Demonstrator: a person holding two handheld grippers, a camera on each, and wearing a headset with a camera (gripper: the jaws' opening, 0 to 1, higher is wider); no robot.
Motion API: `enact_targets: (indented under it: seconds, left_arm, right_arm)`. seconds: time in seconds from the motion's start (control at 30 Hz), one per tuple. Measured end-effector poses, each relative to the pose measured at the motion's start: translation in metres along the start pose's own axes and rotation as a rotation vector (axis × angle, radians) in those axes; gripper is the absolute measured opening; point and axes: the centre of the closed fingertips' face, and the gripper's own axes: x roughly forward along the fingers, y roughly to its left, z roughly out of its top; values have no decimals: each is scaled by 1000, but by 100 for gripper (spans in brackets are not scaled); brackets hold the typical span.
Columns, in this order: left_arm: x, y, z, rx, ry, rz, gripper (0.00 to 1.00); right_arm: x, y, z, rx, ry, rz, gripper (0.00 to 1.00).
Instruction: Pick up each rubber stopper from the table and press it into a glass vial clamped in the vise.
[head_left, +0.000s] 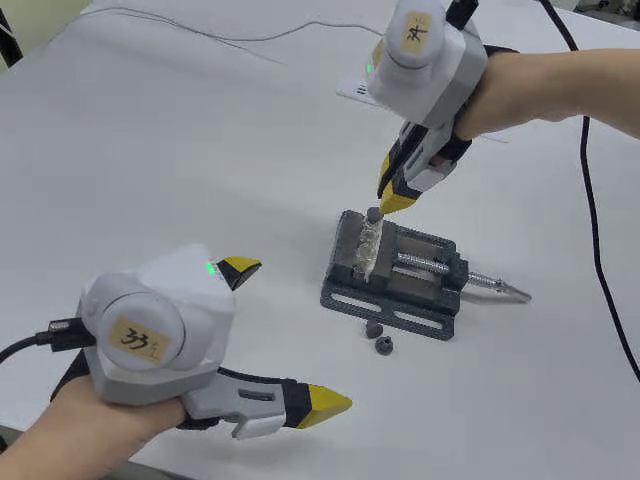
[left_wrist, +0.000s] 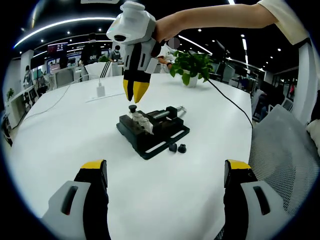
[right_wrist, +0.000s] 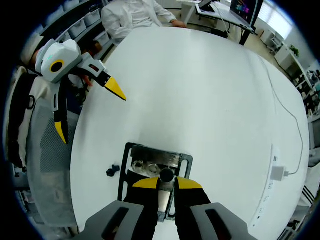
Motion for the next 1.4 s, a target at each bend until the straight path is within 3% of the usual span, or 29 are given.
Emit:
enact_targets:
  seconds: [0.5,1.03,1.17,1.2,1.4]
  left_arm:
    - [-1,2,-5,-12,9,0,96]
    - [5,3,-3,-29,-1,-6,96]
    - [6,5,-4,-35,2,-6,96]
    - [7,5,-5,-35,5,-8,96]
    - [8,7,-3,-36,1,-8,96]
  right_arm:
    - [7,3,1,7,-2,16,2]
    - [6,5,2,32,1,-5,0]
    - [7,6,3,48,29,-5,0]
    - [7,6,3,16,44,-8,0]
    - [7,8,1,30,49,-7,0]
